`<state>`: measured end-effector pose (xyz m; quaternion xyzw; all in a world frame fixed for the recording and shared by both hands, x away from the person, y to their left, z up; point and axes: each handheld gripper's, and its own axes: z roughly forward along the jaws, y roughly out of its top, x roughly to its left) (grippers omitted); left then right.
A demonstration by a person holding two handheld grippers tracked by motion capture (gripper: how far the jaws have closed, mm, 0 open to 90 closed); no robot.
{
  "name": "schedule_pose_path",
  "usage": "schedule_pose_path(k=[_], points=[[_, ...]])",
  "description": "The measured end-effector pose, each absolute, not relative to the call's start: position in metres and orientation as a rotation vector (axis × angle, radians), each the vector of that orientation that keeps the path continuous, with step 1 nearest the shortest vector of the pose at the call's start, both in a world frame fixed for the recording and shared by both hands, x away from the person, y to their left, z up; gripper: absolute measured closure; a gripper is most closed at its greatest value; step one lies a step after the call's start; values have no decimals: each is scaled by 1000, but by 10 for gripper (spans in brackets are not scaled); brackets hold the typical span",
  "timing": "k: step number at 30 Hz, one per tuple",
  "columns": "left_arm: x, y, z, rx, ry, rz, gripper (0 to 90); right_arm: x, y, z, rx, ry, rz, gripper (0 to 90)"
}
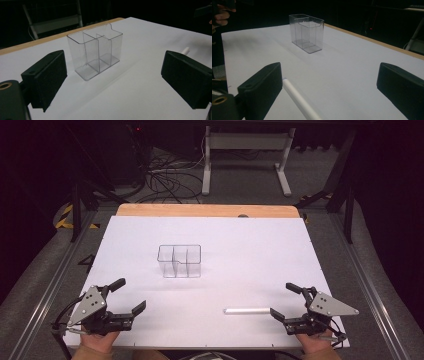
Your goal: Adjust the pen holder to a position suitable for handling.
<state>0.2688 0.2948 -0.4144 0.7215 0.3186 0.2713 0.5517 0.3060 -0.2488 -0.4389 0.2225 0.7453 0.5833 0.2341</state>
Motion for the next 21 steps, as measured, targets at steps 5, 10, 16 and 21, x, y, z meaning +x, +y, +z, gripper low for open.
schedule_pose_path(k=[5, 10, 16, 21], points=[[276, 289, -406, 1734, 721, 628, 83, 306, -249, -441, 613, 2058, 1601, 66], [285, 282, -397, 1745, 701, 605, 83, 304, -249, -441, 628, 2064, 1605, 66], [294, 274, -390, 1754, 679, 580, 83, 303, -250, -442, 632, 2069, 1602, 66], [303, 264, -382, 1765, 652, 559, 77, 301, -249, -443, 627, 2077, 1605, 66]])
